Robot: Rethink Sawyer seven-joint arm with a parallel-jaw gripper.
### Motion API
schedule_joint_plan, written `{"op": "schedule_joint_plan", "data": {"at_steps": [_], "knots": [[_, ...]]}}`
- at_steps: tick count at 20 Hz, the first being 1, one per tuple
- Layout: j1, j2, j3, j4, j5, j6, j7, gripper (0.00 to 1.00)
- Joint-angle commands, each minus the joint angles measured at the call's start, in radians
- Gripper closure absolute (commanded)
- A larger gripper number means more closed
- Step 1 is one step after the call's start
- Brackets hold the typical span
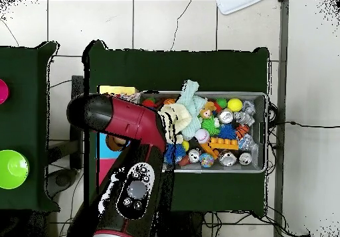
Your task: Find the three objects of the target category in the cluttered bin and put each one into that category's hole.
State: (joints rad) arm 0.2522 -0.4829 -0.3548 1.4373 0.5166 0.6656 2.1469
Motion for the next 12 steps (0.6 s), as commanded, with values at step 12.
{"op": "schedule_joint_plan", "data": {"at_steps": [12], "knots": [[-0.005, 0.076, 0.133, 0.073, 0.101, -0.083, 0.245, 1.0]]}}
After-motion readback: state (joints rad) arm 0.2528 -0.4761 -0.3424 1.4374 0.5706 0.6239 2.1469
